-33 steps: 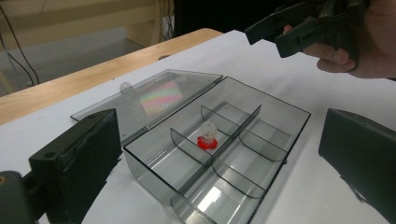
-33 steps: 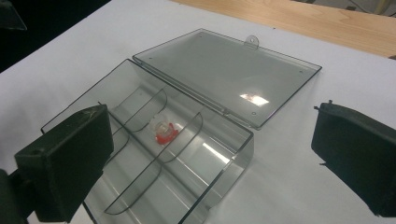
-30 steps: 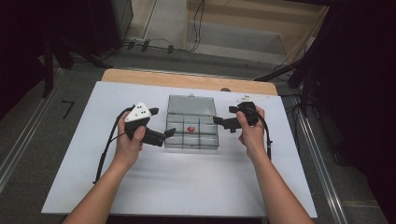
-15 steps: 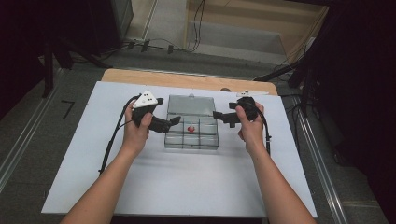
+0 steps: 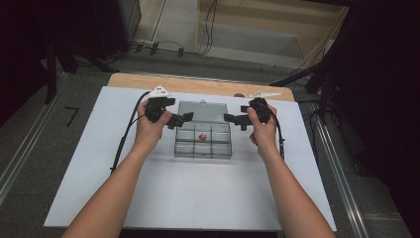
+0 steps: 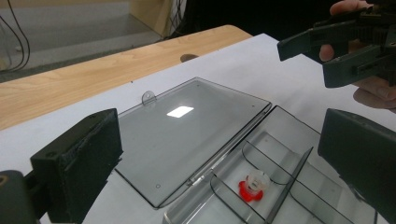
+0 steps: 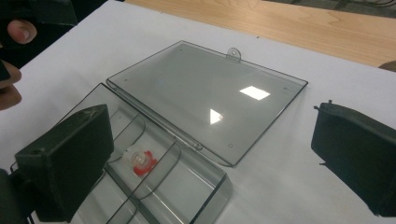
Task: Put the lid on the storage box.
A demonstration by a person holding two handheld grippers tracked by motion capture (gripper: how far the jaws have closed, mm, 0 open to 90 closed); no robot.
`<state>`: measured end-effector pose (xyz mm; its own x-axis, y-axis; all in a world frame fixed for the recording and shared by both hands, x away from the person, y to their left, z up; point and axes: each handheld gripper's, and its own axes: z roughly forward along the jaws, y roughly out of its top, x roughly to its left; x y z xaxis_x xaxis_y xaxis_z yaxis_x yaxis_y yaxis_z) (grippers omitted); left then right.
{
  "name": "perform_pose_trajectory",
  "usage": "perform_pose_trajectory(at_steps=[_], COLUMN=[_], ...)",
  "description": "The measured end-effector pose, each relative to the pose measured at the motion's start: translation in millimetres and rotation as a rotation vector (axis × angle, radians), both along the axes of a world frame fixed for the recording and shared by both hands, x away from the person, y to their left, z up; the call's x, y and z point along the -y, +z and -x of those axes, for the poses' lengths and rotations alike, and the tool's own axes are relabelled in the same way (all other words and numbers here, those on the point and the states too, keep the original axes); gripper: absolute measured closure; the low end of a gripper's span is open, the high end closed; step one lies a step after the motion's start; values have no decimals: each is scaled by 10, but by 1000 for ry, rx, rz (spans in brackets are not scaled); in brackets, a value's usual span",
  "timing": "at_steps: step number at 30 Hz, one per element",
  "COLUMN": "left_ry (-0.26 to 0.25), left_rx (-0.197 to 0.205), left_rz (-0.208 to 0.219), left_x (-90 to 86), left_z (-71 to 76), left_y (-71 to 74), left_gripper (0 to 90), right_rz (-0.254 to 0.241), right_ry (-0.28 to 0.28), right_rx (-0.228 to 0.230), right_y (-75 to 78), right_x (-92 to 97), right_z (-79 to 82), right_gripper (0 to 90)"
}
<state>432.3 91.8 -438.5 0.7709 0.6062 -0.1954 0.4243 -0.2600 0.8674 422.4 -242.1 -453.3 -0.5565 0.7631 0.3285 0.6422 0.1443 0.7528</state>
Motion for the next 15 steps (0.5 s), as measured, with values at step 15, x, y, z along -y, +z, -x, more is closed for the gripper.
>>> perform_pose_trajectory(at_steps=[15], left_ry=[63], left_rx=[-152], left_rz=[-32], left_x=[83], left_z=[-244], left_y=[-238], left_gripper=[137], right_rz=[-62], right_ry=[-28], right_rx=[-66], right_y=[-144], right_x=[-46], right_z=[-166], right_gripper=[34])
